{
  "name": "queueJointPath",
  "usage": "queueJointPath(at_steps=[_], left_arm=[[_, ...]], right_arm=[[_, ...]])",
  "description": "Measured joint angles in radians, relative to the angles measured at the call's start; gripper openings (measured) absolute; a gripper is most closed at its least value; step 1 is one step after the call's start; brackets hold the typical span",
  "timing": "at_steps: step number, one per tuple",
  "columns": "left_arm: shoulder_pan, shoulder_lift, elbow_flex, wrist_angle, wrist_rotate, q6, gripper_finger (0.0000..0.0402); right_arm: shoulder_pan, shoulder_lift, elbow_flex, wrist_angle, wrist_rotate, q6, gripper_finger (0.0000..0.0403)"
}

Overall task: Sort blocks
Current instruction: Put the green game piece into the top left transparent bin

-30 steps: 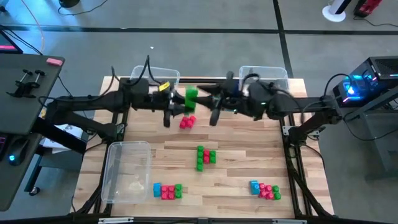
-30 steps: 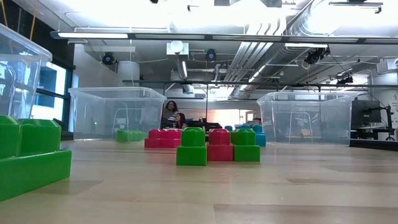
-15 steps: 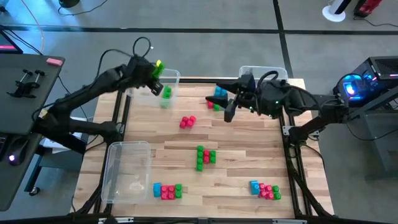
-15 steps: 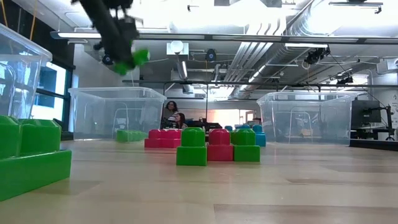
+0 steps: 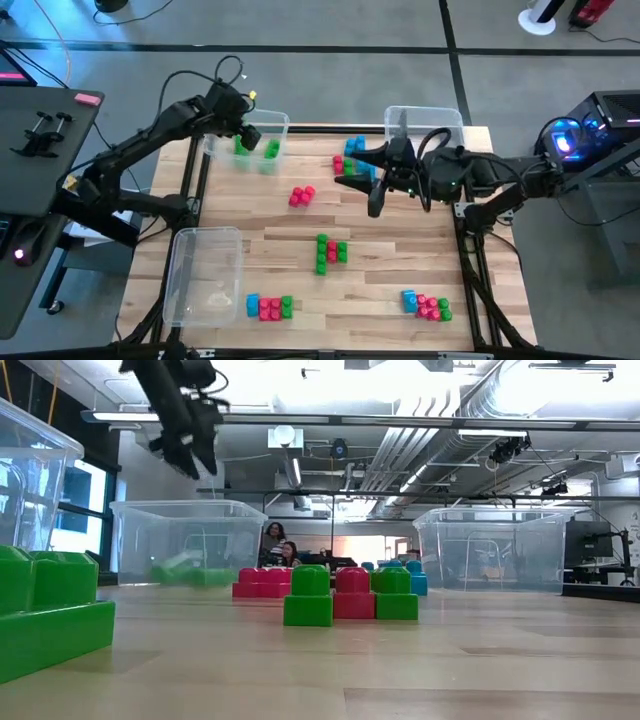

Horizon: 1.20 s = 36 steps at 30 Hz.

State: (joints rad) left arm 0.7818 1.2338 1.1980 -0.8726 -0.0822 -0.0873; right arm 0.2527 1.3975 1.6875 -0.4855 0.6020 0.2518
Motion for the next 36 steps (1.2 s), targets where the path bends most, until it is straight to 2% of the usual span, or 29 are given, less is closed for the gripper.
queueJointPath(at_steps=[2,5,7,12,18,26,32,36], left_arm=[[-0.006,-0.03,0.022,0.005,0.142,-0.07,0.0277],[-0.054,-0.11,0.01,0.112,0.391,-0.15,0.0278],[-0.127,-0.164,-0.013,0.192,0.473,-0.192,0.0278],[-0.336,-0.307,-0.125,0.396,0.468,-0.307,0.0279],[-0.503,-0.391,-0.257,0.61,0.352,-0.455,0.028],[-0.541,-0.394,-0.274,0.643,0.34,-0.489,0.028],[-0.542,-0.395,-0.274,0.645,0.367,-0.513,0.028],[-0.542,-0.395,-0.274,0.645,0.392,-0.512,0.028]], right_arm=[[-0.001,0.0,0.0,-0.017,-0.018,0.04,0.0181],[-0.013,0.025,0.001,-0.05,-0.084,0.168,0.0181],[-0.031,0.067,0.002,-0.092,-0.165,0.264,0.0181],[-0.06,0.248,0.0,-0.199,-0.359,0.472,0.0181],[-0.083,0.51,0.0,-0.308,-0.445,0.725,0.0181],[-0.117,0.736,-0.001,-0.345,-0.485,0.982,0.0181],[-0.117,0.787,-0.001,-0.361,-0.49,1.105,0.0181],[-0.113,0.81,0.0,-0.357,-0.499,1.114,0.0181]])
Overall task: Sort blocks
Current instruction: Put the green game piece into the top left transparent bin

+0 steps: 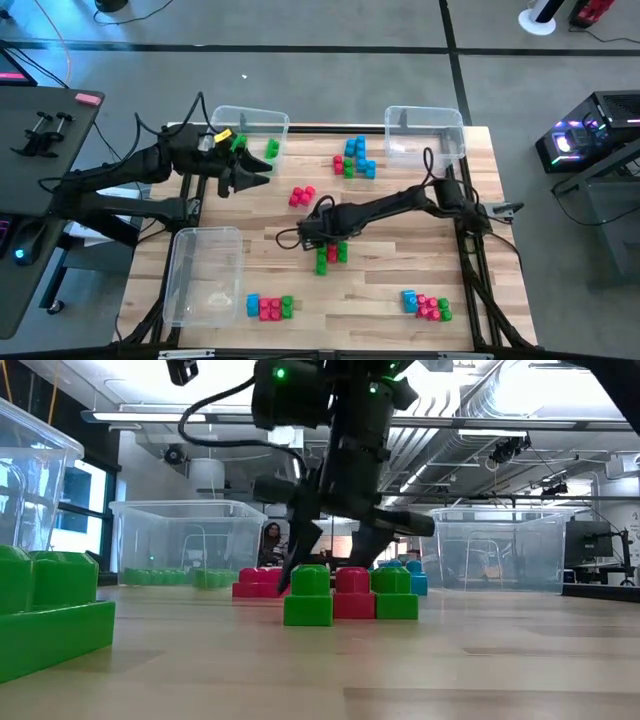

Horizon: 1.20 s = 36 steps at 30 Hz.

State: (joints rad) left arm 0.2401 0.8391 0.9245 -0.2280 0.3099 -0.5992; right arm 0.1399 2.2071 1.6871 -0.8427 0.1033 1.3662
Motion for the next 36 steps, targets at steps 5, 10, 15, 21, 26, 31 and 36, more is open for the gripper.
queueJointPath(at_steps=[5,10,15,21,26,31,36], left_arm=[[0.0,0.0,0.0,0.001,0.001,0.006,0.028],[0.0,0.0,0.0,0.002,0.001,0.007,0.028],[0.0,0.0,0.0,0.009,0.001,0.008,0.028],[0.002,0.0,0.0,0.121,0.001,0.027,0.028],[0.002,0.0,0.0,0.221,-0.021,0.081,0.028],[0.001,0.015,0.0,0.238,-0.076,0.147,0.028],[-0.04,0.121,0.0,0.259,-0.056,0.266,0.028]], right_arm=[[-0.002,0.026,0.003,0.011,-0.004,0.004,0.018],[-0.002,0.03,0.003,0.0,0.001,-0.054,0.0135],[-0.005,0.017,0.002,-0.006,0.013,-0.14,0.0025],[-0.019,-0.068,-0.002,0.001,0.09,-0.223,0.0029],[-0.05,-0.251,-0.002,0.004,0.24,-0.338,0.0005],[-0.079,-0.483,0.0,0.066,0.367,-0.503,0.0005],[-0.088,-0.641,0.0,0.267,0.349,-0.733,0.0003]])
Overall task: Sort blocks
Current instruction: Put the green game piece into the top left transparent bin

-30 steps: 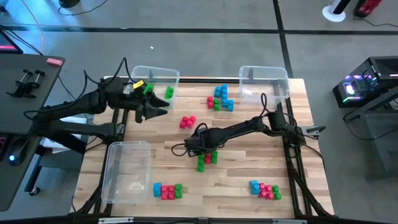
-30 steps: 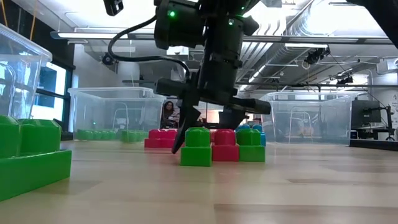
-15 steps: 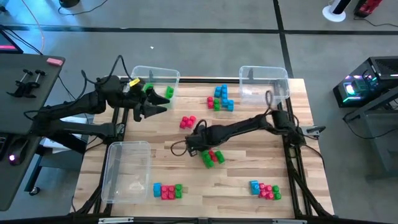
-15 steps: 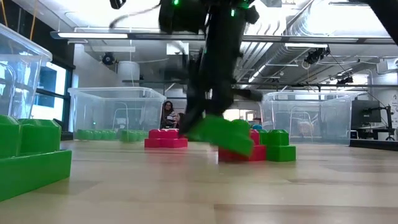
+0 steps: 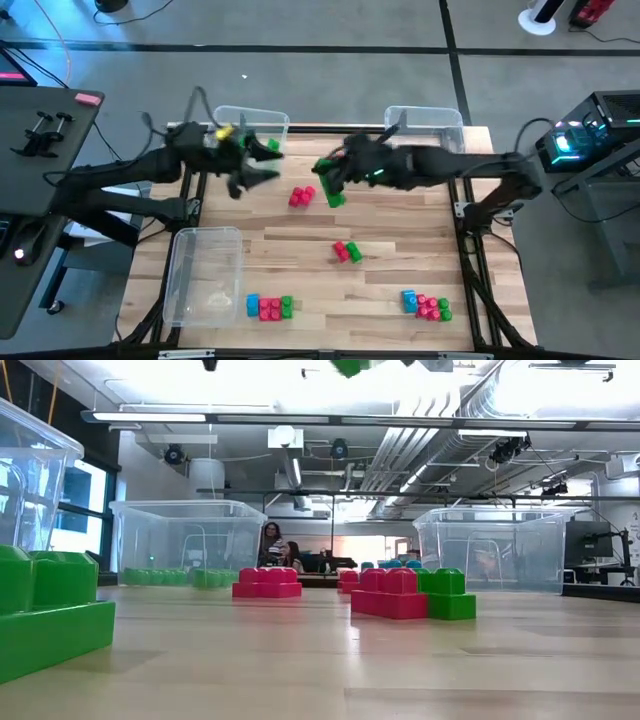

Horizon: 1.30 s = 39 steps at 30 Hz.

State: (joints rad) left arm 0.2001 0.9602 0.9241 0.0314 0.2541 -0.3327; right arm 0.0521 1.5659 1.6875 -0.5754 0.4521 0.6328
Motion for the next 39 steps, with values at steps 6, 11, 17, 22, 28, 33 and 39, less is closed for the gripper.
queueJointPath(at_steps=[6,11,17,22,28,33,39], left_arm=[[-0.04,0.169,0.0,0.231,0.018,0.026,0.028],[-0.039,0.23,0.0,0.407,0.061,-0.032,0.028],[-0.037,0.239,0.001,0.454,0.069,-0.066,0.028],[-0.037,0.239,0.001,0.477,0.07,-0.112,0.028],[-0.046,0.239,0.001,0.539,0.078,-0.154,0.028],[-0.05,0.239,0.001,0.525,0.07,-0.164,0.028],[-0.074,0.239,0.001,0.525,0.059,-0.161,0.028]], right_arm=[[0.008,-0.07,0.001,0.222,-0.094,-0.174,0.0002],[0.011,-0.068,0.0,0.293,-0.148,-0.218,0.0001],[0.005,-0.053,0.0,0.334,-0.174,-0.25,0.0001],[0.001,-0.048,0.0,0.411,-0.194,-0.276,0.0],[-0.018,-0.017,0.0,0.465,-0.197,-0.272,0.0],[-0.028,0.011,0.0,0.535,-0.217,-0.271,0.0],[-0.049,0.03,0.0,0.533,-0.215,-0.227,0.0]])
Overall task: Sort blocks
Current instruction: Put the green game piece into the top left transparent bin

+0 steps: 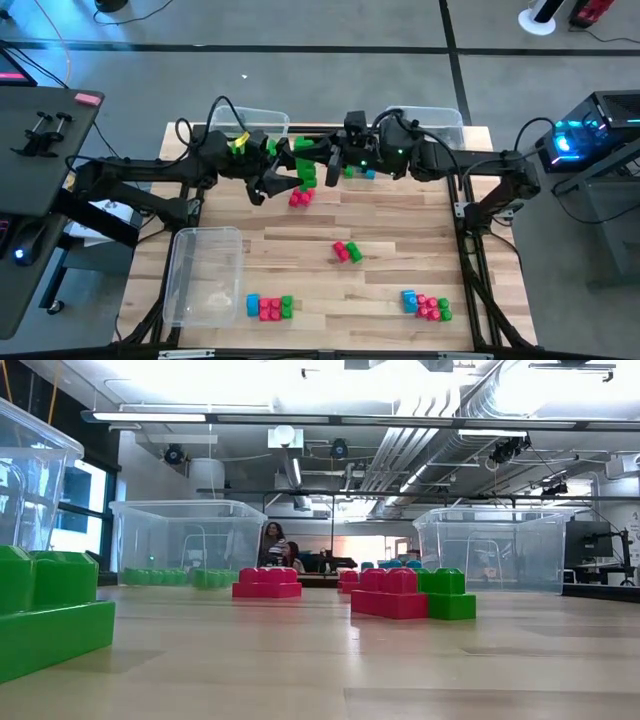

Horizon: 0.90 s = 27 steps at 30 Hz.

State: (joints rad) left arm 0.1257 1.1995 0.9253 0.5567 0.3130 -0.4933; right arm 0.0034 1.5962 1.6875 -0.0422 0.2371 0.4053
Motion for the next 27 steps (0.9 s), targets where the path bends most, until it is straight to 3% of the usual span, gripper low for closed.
queueJointPath(at_steps=[4,10,14,19,27], left_arm=[[-0.017,0.0,0.0,-0.061,-0.026,0.059,0.028],[-0.023,0.0,0.0,-0.127,-0.17,0.058,0.0272],[-0.021,0.001,0.0,-0.141,-0.185,0.057,0.0222],[-0.022,0.0,0.0,-0.151,-0.18,0.058,0.0101],[0.014,-0.017,0.0,-0.288,-0.166,0.081,0.0102]], right_arm=[[-0.003,0.004,0.0,0.001,0.018,0.016,0.0],[-0.004,0.022,0.0,0.002,0.041,0.02,0.0],[-0.004,0.023,0.0,0.001,0.043,0.013,0.0],[-0.004,0.023,0.0,-0.003,0.025,-0.003,0.0009],[-0.004,-0.011,0.0,0.012,0.085,-0.017,0.0094]])
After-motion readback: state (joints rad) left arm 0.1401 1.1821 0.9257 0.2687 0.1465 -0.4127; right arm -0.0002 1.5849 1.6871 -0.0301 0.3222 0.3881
